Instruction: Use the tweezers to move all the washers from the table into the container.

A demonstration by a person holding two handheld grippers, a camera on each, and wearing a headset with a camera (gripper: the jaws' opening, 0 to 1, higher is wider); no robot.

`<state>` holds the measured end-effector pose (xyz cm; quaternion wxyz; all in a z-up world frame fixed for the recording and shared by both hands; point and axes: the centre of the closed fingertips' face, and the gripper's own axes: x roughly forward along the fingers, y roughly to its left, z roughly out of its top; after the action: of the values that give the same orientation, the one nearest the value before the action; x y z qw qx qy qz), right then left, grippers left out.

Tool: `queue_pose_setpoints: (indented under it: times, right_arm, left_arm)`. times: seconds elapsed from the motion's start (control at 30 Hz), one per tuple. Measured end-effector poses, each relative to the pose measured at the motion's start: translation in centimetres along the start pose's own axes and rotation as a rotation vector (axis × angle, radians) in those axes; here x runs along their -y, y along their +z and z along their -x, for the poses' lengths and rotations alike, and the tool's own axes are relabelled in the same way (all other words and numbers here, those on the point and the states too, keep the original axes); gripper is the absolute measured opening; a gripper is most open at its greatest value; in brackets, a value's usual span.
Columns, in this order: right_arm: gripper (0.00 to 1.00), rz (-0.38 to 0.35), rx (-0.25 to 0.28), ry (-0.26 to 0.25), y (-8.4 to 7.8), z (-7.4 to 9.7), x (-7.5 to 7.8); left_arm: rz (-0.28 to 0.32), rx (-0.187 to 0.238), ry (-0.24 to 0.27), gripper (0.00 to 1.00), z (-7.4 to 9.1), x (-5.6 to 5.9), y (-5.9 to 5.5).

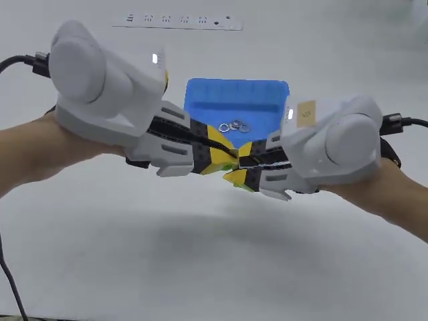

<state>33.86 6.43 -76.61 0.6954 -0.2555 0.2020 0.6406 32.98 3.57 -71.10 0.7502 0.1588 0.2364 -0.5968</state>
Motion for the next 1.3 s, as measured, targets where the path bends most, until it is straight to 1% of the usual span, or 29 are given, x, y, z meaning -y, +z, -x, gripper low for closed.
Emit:
queue_pose_setpoints:
  times: [0.2, 0.23, 0.3, 0.43, 0.8, 0.87, 0.93, 1.3]
  right_arm:
    - [0.12, -0.002, 0.000, 0.007, -0.21, -0.30, -0.24]
    - [0.12, -0.002, -0.001, 0.010, -0.24, -0.32, -0.28]
    - [0.12, 0.000, -0.002, 0.010, -0.27, -0.33, -0.23]
    - [0.12, -0.002, -0.003, 0.011, -0.40, -0.38, -0.11]
    - [0.12, -0.016, 0.003, 0.014, -0.44, -0.48, 0.28]
    - [0.12, -0.010, 0.003, 0.015, -0.38, -0.51, 0.27]
    - [0.12, -0.012, 0.003, 0.018, -0.35, -0.54, 0.22]
    - [0.12, -0.021, 0.004, 0.020, -0.29, -0.72, 0.20]
  left_arm:
    - [0.006, -0.002, -0.001, 0.07, -0.14, 0.04, -0.44]
    - [-0.001, -0.003, 0.001, 0.07, -0.16, 0.02, -0.48]
    - [0.012, 0.001, 0.000, 0.07, -0.20, 0.00, -0.53]
    - [0.011, -0.002, 0.005, 0.07, -0.32, -0.20, -0.61]
    - [0.011, -0.005, 0.013, 0.07, -0.41, -0.53, -0.63]
    - [0.017, -0.007, 0.013, 0.07, -0.40, -0.51, -0.60]
    - [0.009, -0.009, 0.013, 0.07, -0.40, -0.44, -0.58]
    - [0.030, -0.010, 0.022, 0.07, -0.30, -0.65, -0.78]
